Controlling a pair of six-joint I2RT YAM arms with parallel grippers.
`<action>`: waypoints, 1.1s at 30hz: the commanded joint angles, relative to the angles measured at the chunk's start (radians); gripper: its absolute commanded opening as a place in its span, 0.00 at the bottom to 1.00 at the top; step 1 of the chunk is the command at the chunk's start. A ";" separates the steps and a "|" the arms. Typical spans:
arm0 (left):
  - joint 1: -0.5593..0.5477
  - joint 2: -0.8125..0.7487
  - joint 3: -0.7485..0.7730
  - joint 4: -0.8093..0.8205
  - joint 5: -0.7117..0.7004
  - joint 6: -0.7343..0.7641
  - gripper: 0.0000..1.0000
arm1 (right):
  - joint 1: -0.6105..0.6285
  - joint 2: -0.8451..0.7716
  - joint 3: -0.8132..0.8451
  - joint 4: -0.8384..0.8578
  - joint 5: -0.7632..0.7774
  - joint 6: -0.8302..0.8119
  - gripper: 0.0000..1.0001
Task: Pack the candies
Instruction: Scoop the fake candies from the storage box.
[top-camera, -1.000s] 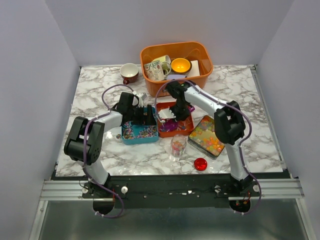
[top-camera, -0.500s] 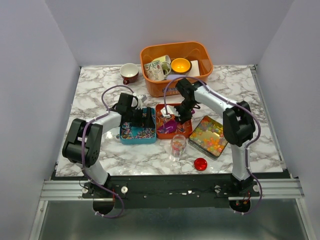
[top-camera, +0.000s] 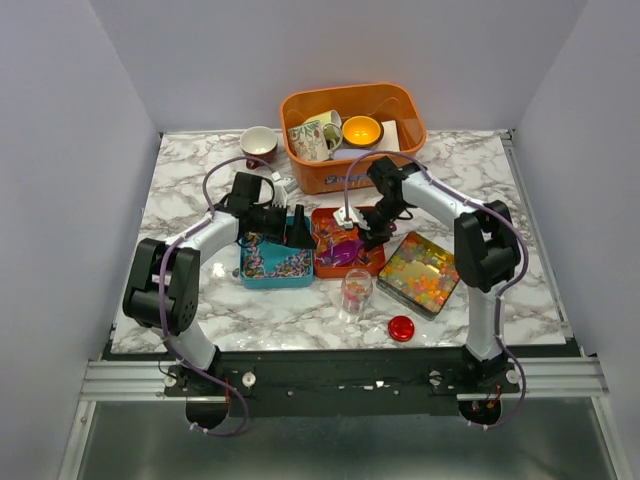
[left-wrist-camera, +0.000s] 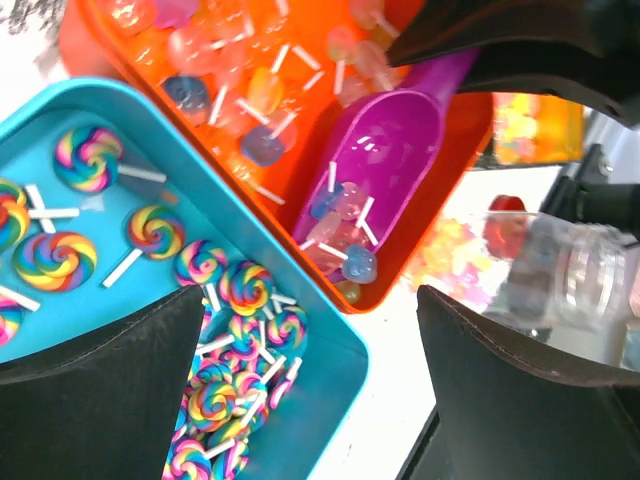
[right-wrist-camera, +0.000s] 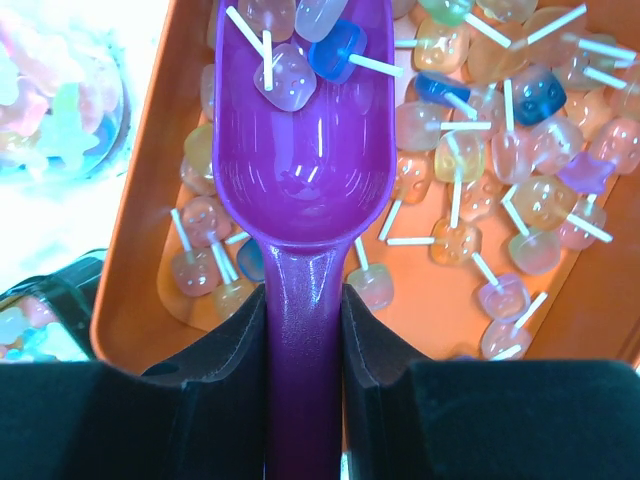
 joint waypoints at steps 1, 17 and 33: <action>0.023 -0.042 0.037 -0.080 0.140 0.078 0.99 | -0.030 -0.064 -0.039 0.016 -0.077 -0.003 0.01; 0.151 -0.018 0.282 -0.518 0.116 0.385 0.99 | -0.156 -0.122 -0.172 0.137 -0.270 0.078 0.01; 0.157 -0.070 0.278 -0.477 -0.259 0.405 0.99 | -0.268 -0.379 -0.264 0.217 -0.306 0.289 0.01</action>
